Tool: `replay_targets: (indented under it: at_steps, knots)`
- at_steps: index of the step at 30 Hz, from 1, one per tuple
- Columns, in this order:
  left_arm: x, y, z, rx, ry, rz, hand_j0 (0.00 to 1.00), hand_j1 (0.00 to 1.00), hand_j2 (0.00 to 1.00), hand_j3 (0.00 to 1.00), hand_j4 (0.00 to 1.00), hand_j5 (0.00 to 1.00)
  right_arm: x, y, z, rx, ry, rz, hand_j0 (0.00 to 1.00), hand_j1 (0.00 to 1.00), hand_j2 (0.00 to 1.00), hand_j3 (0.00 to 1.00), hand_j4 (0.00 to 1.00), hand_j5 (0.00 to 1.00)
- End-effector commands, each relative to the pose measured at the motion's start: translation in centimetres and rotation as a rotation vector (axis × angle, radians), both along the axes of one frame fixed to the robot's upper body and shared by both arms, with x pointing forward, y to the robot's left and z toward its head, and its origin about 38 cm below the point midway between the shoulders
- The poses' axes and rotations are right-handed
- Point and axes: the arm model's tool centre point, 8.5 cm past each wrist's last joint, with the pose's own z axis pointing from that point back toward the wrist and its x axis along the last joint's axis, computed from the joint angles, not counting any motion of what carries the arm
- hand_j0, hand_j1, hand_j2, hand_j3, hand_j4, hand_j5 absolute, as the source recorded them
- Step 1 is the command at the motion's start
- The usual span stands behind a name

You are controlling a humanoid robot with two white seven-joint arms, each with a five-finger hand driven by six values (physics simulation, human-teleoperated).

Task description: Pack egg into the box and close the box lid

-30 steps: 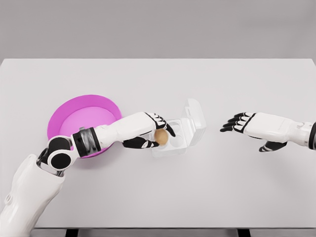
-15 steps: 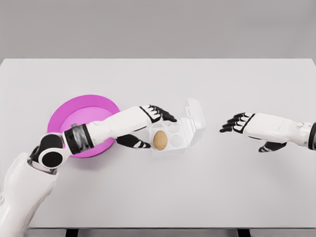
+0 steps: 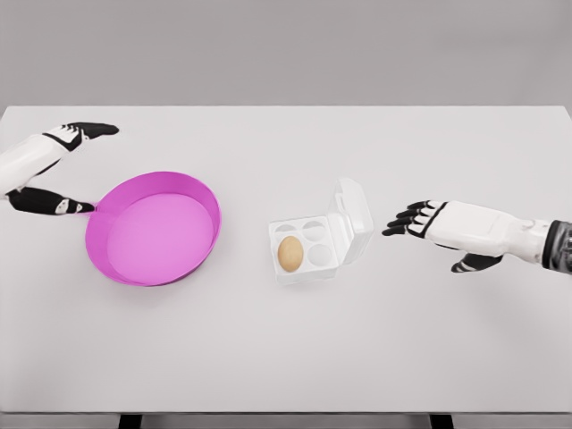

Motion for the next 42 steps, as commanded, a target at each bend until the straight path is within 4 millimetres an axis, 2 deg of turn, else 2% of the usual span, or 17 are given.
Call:
replay_targets:
  at_steps: [1, 23, 26, 32, 34, 38, 40, 41, 42]
  knots:
    - [0.0, 2.7, 0.3, 0.034, 0.013, 0.066, 1.0, 1.0, 1.0, 1.0, 1.0, 1.0, 0.0, 0.4, 0.1, 0.014, -0.003, 0.006, 1.0, 1.0, 1.0, 1.0, 1.0, 1.0]
    - [-0.3, 2.2, -0.5, 0.07, 0.027, 0.062, 1.0, 1.0, 1.0, 1.0, 1.0, 1.0, -0.8, 3.1, 0.8, 0.064, -0.036, 0.074, 1.0, 1.0, 1.0, 1.0, 1.0, 1.0]
    - [-0.3, 2.1, -0.5, 0.07, 0.025, 0.057, 1.0, 1.0, 1.0, 1.0, 1.0, 1.0, -0.8, 5.0, 0.2, 0.126, -0.031, 0.094, 1.0, 1.0, 1.0, 1.0, 1.0, 1.0]
    - [-0.4, 1.9, -0.4, 0.071, 0.02, 0.053, 1.0, 1.0, 1.0, 1.0, 1.0, 1.0, -1.0, 7.0, -0.6, 0.157, -0.009, 0.128, 1.0, 1.0, 1.0, 1.0, 1.0, 1.0]
    - [-0.4, 2.0, -0.3, 0.068, 0.017, 0.055, 1.0, 1.0, 1.0, 1.0, 1.0, 1.0, -1.0, 6.9, -0.6, 0.155, -0.01, 0.129, 1.0, 1.0, 1.0, 1.0, 1.0, 1.0]
    - [-0.4, 2.0, -0.3, 0.068, 0.017, 0.055, 1.0, 1.0, 1.0, 1.0, 1.0, 1.0, -0.4, 6.0, 0.6, 0.158, -0.048, 0.105, 1.0, 1.0, 1.0, 1.0, 1.0, 1.0]
    - [-0.4, 1.9, -0.3, 0.066, 0.017, 0.055, 1.0, 1.0, 1.0, 1.0, 1.0, 1.0, 0.6, 2.8, 2.6, 0.179, -0.112, 0.007, 1.0, 1.0, 1.0, 1.0, 1.0, 1.0]
    - [-0.4, 2.0, -0.3, 0.066, 0.016, 0.056, 1.0, 1.0, 1.0, 1.0, 1.0, 1.0, 0.7, 1.8, 2.6, 0.177, -0.11, -0.022, 1.0, 1.0, 1.0, 1.0, 1.0, 1.0]
    - [-0.4, 1.9, -0.3, 0.066, 0.017, 0.055, 1.0, 1.0, 1.0, 1.0, 1.0, 1.0, 0.7, 1.7, 2.5, 0.175, -0.11, -0.024, 1.0, 1.0, 1.0, 1.0, 1.0, 1.0]
